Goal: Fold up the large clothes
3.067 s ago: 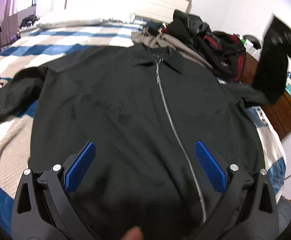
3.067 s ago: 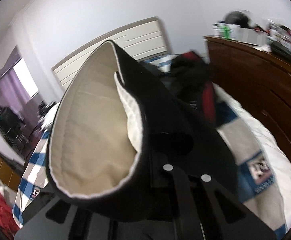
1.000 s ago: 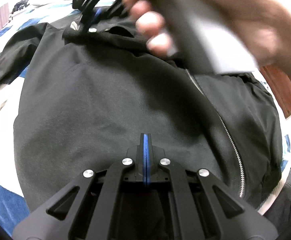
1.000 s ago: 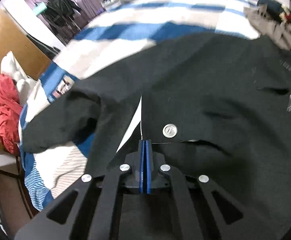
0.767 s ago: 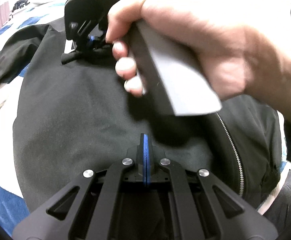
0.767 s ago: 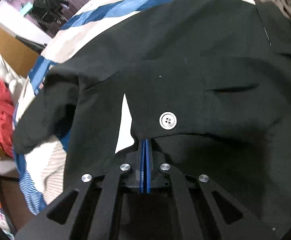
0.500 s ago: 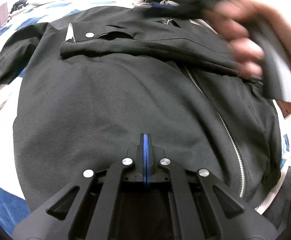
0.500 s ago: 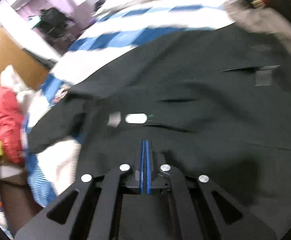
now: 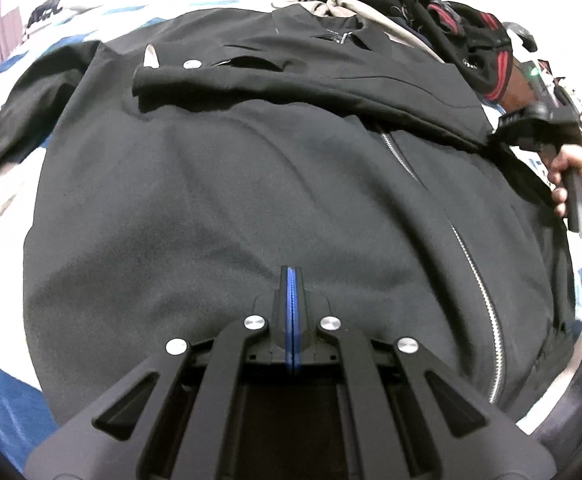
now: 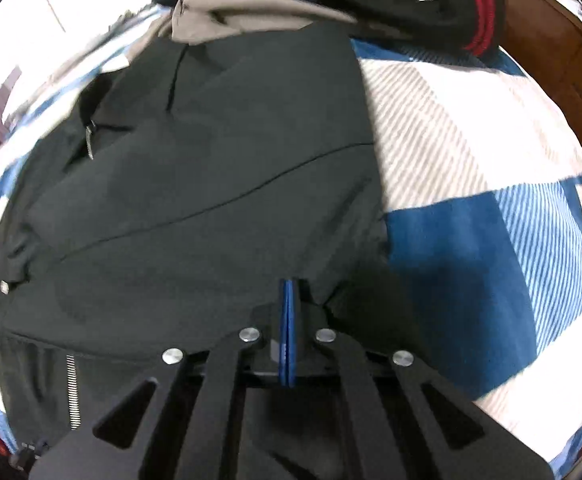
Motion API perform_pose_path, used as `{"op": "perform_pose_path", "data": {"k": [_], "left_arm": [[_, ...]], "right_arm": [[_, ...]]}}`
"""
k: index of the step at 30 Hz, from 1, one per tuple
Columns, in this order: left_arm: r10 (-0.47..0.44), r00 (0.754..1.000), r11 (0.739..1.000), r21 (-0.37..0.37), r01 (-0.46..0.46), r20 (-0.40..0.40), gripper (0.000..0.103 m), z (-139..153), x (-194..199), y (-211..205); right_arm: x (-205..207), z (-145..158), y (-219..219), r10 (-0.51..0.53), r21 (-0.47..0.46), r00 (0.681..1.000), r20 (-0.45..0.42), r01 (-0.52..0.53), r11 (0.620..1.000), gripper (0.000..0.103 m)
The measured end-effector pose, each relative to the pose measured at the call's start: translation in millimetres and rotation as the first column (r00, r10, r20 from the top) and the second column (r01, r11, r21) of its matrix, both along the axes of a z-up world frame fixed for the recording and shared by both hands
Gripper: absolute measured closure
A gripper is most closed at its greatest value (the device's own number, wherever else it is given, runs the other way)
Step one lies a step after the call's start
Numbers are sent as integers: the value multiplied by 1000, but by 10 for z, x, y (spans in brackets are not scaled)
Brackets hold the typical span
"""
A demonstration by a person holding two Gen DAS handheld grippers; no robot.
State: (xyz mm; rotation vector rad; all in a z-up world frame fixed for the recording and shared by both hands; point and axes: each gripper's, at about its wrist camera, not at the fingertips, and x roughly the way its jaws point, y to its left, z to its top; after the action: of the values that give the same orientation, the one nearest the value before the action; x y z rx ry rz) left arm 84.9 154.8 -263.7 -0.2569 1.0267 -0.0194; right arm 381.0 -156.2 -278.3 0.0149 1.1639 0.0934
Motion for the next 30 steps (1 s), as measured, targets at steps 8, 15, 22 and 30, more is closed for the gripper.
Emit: {"op": "perform_pose_path", "data": {"k": [8, 15, 22, 30], "left_arm": [[-8, 1000, 1000, 4, 8, 4, 103, -36, 4, -13], [-14, 1000, 997, 76, 13, 18, 103, -16, 10, -127], [-2, 1000, 999, 47, 1, 22, 103, -34, 38, -98], [-6, 1000, 998, 69, 5, 19, 103, -77, 65, -134]], "right_arm": [[308, 80, -4, 57, 50, 998, -25, -56, 997, 103], [683, 609, -20, 89, 121, 987, 136, -105, 987, 103], [1284, -56, -320, -73, 171, 997, 10, 71, 983, 103], [1394, -213, -459, -90, 240, 996, -26, 93, 966, 103]]}}
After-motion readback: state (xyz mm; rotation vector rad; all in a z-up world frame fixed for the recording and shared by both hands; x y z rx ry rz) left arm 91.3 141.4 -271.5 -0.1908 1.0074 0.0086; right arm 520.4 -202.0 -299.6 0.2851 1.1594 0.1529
